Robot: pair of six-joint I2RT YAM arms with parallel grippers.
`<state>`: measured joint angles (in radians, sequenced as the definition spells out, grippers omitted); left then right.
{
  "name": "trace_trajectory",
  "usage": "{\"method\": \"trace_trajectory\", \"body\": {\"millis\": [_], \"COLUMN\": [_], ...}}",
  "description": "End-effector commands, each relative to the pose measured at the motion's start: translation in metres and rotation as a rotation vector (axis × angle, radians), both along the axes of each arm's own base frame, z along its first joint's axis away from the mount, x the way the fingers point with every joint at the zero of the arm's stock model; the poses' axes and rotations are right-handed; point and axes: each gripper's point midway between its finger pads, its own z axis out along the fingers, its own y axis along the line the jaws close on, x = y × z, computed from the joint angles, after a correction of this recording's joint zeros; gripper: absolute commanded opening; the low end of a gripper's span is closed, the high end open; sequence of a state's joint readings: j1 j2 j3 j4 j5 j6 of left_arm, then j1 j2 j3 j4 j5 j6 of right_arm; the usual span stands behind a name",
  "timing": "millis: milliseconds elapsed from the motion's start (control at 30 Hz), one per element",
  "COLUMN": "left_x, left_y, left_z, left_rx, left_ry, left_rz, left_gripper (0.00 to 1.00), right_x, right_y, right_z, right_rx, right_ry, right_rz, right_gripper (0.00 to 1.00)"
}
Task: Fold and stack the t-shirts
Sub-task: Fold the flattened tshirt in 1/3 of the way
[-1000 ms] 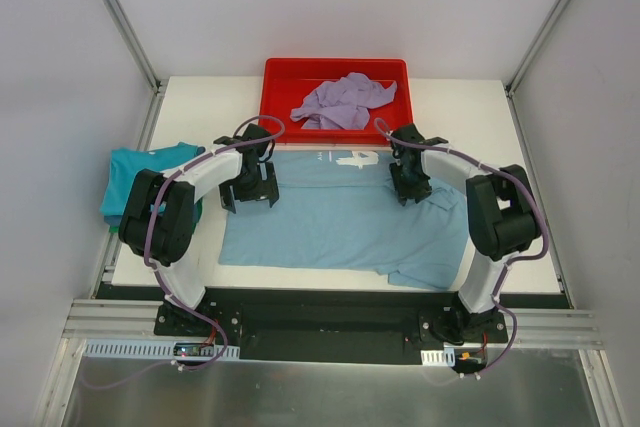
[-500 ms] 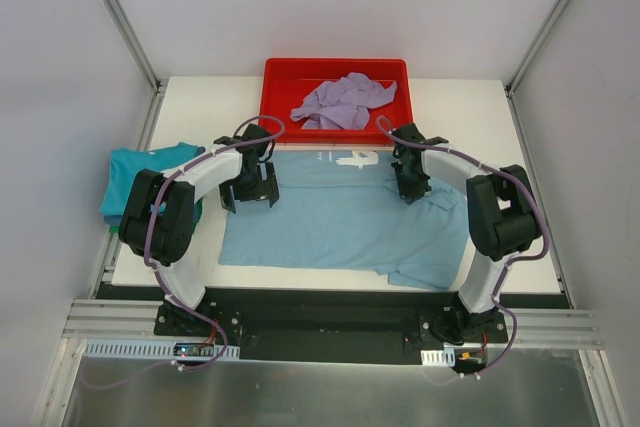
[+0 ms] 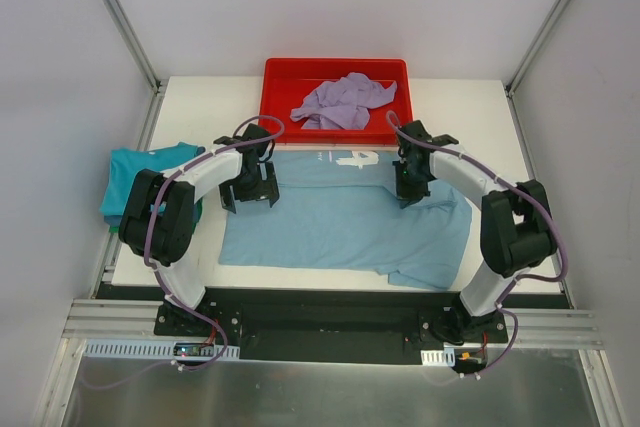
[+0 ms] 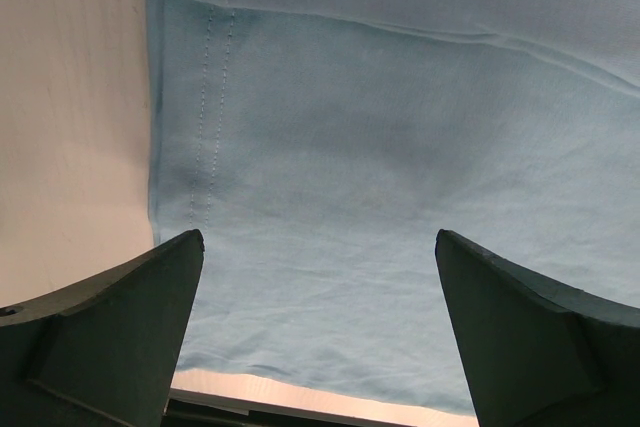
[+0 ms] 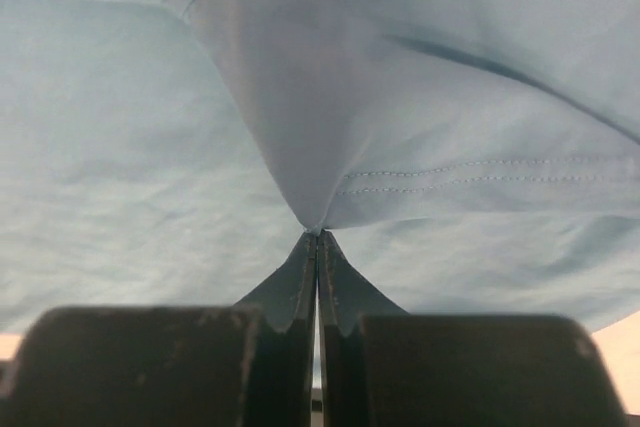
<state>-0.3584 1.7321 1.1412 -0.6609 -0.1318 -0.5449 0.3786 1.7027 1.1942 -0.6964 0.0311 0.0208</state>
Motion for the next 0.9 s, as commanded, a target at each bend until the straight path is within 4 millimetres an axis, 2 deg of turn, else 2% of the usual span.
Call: {"method": "trace_trajectory", "body": {"millis": [0, 300, 400, 433, 567, 733, 767, 867], "left_x": [0.000, 0.000, 0.000, 0.000, -0.003, -0.023, -0.028, -0.041], "left_y": [0.001, 0.000, 0.000, 0.000, 0.001, 0.012, 0.015, 0.017], "left_z": [0.007, 0.009, 0.010, 0.011, 0.017, 0.025, 0.026, 0.030], "left_rx": [-0.005, -0.011, -0.013, -0.015, -0.019, 0.001, 0.006, -0.018], "left_ry": [-0.015, -0.020, -0.022, -0.023, -0.031, -0.037, -0.040, -0.053], "left_rz": [0.042, 0.045, 0.045, 0.044, 0.050, 0.111, 0.127, 0.166], "left_gripper": [0.99, 0.99, 0.99, 0.99, 0.99, 0.99, 0.99, 0.99], "right_x": [-0.035, -0.036, -0.035, -0.036, -0.036, -0.048, -0.052, -0.074], "right_y": [0.024, 0.050, 0.042, 0.036, 0.027, 0.009, 0.005, -0.005], "right_z": [0.011, 0.010, 0.012, 0.014, 0.029, 0.044, 0.047, 0.045], "right_rx": [0.134, 0.281, 0.238, 0.209, 0.189, 0.147, 0.131, 0.105], "right_ry": [0.125, 0.145, 0.131, 0.123, 0.062, -0.059, -0.094, -0.070], "right_rz": [-0.078, -0.185, -0.189, -0.189, -0.153, -0.046, -0.020, -0.010], "right_gripper": [0.00, 0.06, 0.59, 0.67, 0.84, 0.97, 0.99, 0.96]}}
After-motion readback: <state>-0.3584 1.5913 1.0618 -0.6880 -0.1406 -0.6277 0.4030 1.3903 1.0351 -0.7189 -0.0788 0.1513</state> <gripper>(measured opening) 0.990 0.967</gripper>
